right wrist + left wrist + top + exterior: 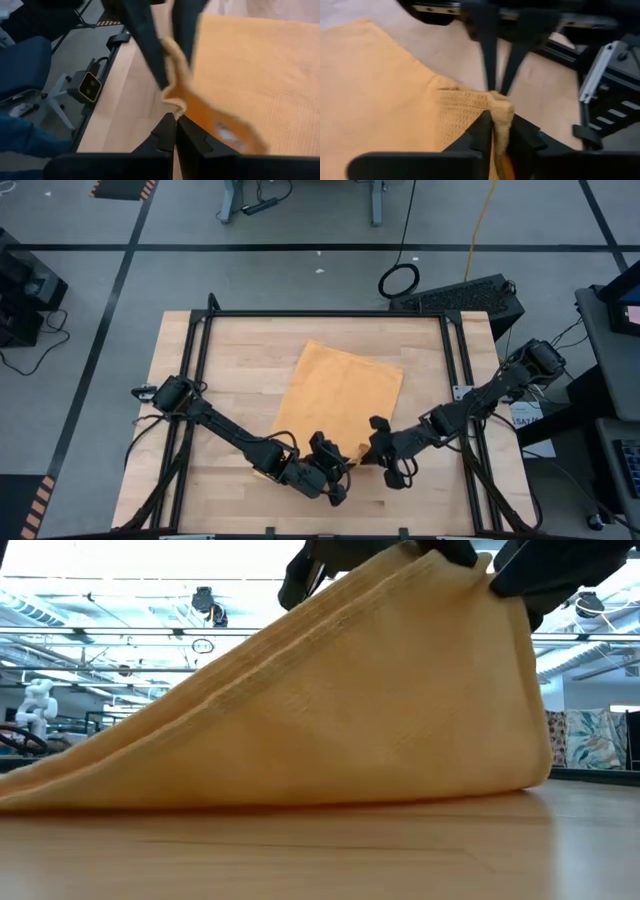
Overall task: Roll towel
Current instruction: Roll the yellow towel
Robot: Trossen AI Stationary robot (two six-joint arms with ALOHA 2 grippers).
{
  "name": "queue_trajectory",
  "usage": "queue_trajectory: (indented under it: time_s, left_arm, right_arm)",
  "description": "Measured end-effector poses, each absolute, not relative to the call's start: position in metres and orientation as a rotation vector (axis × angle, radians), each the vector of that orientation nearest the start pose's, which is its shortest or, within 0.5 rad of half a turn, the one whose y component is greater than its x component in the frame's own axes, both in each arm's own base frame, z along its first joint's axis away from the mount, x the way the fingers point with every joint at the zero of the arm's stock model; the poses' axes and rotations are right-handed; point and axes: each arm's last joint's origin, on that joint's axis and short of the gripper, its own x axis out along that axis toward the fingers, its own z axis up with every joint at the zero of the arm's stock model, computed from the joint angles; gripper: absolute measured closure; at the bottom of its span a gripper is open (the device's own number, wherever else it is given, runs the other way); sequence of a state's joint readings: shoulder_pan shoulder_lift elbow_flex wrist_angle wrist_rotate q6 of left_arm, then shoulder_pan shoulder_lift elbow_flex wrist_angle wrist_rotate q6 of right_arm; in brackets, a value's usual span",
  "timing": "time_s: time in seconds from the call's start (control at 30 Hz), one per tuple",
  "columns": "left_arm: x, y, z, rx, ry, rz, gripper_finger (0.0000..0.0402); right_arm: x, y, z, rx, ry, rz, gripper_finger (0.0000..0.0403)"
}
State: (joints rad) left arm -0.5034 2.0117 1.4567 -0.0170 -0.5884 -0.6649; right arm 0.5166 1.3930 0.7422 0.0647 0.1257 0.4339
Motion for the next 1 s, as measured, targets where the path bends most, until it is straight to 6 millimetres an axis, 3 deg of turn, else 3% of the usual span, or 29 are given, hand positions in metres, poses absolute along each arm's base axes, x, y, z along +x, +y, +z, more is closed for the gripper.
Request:
queue_trajectory:
  time_s: [0.23,0.57,0.7,0.87,1.0]
  left_arm:
    - [0.4001,-0.2018,0.2118,-0.337,0.459,0.255,0.0275]
    - [0.3995,-0.2036,0.2104,-0.356,0.506,0.191,0.0267]
    - [0.3994,-0.2048,0.2102,-0.365,0.522,0.158,0.0295]
    - [0.3994,-0.205,0.2104,-0.368,0.519,0.159,0.0387]
    - [0.3995,-0.2049,0.2105,-0.366,0.516,0.163,0.0387]
  right_arm:
    - [0.251,0.1379,0.2115,0.257,0.605,0.25,0.0402]
    - [0.2551,0.1304,0.2117,0.277,0.6,0.219,0.0403]
    - [0.2554,0.1299,0.2117,0.277,0.601,0.217,0.0403]
    - [0.2545,0.1294,0.2102,0.279,0.62,0.209,0.0403]
    - [0.2525,0.1284,0.2069,0.274,0.658,0.197,0.0403]
